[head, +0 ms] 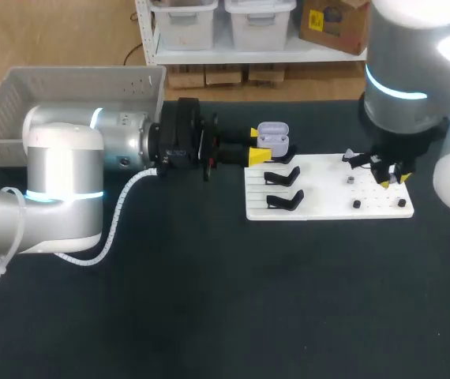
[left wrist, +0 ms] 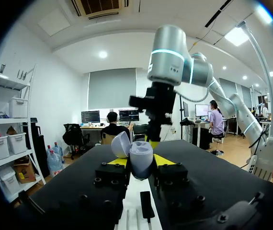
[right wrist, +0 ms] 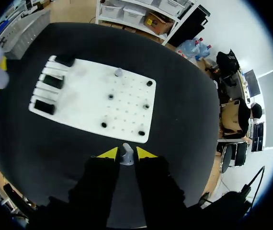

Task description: Pick up each earbud case from the left stands, insert the matching earbuds, close the lid, and place the case in the box.

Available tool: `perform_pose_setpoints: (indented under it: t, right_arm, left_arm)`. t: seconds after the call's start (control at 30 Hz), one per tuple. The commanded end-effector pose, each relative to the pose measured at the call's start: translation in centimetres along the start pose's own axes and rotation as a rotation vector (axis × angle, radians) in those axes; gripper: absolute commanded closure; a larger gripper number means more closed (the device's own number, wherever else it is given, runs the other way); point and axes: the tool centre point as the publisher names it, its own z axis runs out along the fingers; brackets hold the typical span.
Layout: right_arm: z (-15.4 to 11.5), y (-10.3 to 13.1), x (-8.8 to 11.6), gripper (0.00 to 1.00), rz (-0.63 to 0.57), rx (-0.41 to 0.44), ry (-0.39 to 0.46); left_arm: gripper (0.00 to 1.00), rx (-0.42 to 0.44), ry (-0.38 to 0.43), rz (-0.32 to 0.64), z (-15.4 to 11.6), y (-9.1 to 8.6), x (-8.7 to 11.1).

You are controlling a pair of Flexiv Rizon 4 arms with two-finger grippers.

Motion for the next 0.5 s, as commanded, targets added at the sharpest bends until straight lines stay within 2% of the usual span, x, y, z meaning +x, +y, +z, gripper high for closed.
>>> perform_pose_setpoints:
  t: [0.03, 0.2, 0.33, 0.5]
  right_arm:
    - [-5.7, 1.8, -0.2, 1.0, 0.021, -0.017, 0.055]
    - [-7.6, 3.9, -0.1, 1.0, 0.06, -0.049, 0.085]
    - [-8.6, 5.1, -0.2, 1.0, 0.125, -0.055, 0.057]
    - [-8.6, 5.1, -0.2, 1.0, 0.125, -0.055, 0.057]
  left_arm:
    - [1.0, 0.0, -0.002, 0.001, 0.0, 0.0, 0.1]
    - [1.0, 0.0, -0.002, 0.001, 0.0, 0.0, 0.1]
    - [1.0, 0.0, -0.002, 0.001, 0.0, 0.0, 0.1]
    - [1.0, 0.0, -0.002, 0.001, 0.0, 0.0, 0.1]
